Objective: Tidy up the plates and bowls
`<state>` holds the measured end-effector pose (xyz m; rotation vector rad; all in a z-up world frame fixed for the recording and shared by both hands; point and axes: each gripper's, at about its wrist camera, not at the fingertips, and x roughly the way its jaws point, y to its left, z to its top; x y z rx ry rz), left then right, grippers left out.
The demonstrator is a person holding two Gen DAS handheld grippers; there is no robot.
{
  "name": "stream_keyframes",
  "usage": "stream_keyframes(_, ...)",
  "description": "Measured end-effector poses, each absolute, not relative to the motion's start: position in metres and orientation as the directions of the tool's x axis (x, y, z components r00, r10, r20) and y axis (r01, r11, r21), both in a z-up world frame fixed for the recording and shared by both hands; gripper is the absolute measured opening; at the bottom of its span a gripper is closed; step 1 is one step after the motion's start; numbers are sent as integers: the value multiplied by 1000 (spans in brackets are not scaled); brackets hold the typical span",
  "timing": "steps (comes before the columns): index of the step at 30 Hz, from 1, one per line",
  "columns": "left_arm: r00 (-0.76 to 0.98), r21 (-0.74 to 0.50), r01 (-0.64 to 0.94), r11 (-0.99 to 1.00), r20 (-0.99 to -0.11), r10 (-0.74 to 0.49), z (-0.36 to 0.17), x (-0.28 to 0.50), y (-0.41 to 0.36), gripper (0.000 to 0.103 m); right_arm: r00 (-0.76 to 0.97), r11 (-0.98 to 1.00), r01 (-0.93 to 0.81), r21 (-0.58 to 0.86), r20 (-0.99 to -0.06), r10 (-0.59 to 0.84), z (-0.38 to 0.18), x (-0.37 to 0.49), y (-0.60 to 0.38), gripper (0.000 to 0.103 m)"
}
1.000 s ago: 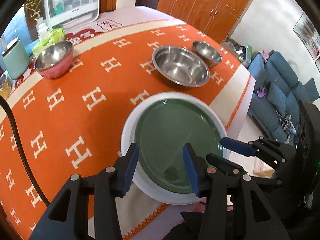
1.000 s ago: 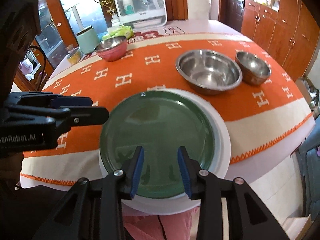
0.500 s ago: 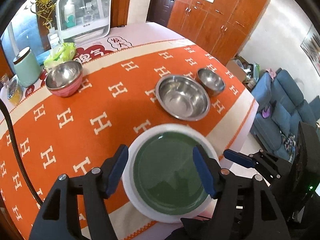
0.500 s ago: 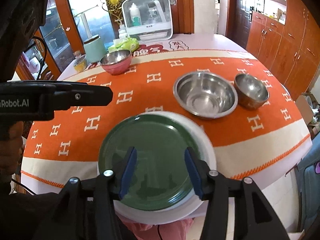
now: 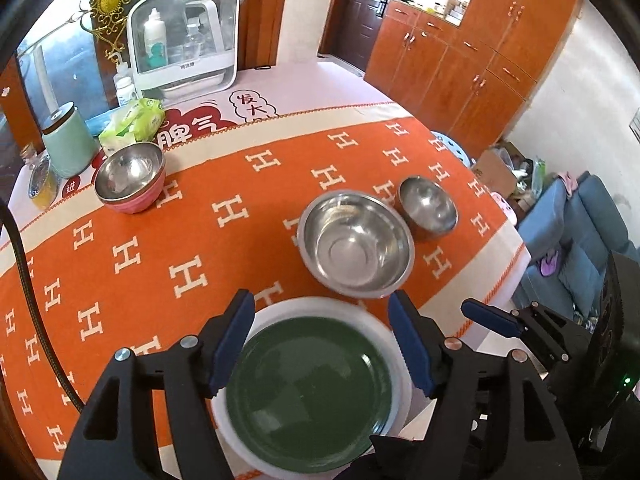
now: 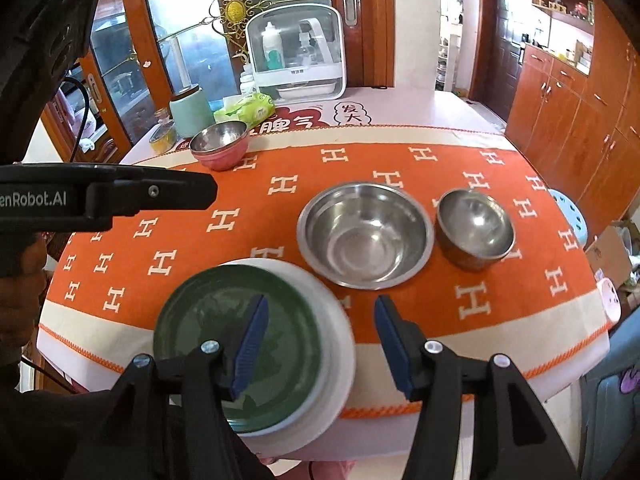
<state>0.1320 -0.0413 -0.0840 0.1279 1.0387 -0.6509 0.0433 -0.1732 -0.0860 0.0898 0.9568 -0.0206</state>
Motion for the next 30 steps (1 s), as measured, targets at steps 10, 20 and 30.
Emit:
stream_keyframes(10,373,-187,483,856,-840,-394,-94,132,-84,68,569,997,-27,73,-819,75,-90,62,-225,55)
stream_keyframes(20,376,-189,349,918,-869,-322,-118,148,-104,68,516,982,-157,104,-839,171,-108,90,-257,55)
stream_keyframes(30,282,-177,258,950,-926,-250,-160,176,-125,68,434,965,-229,127,-874,218,-131,123,-277,55)
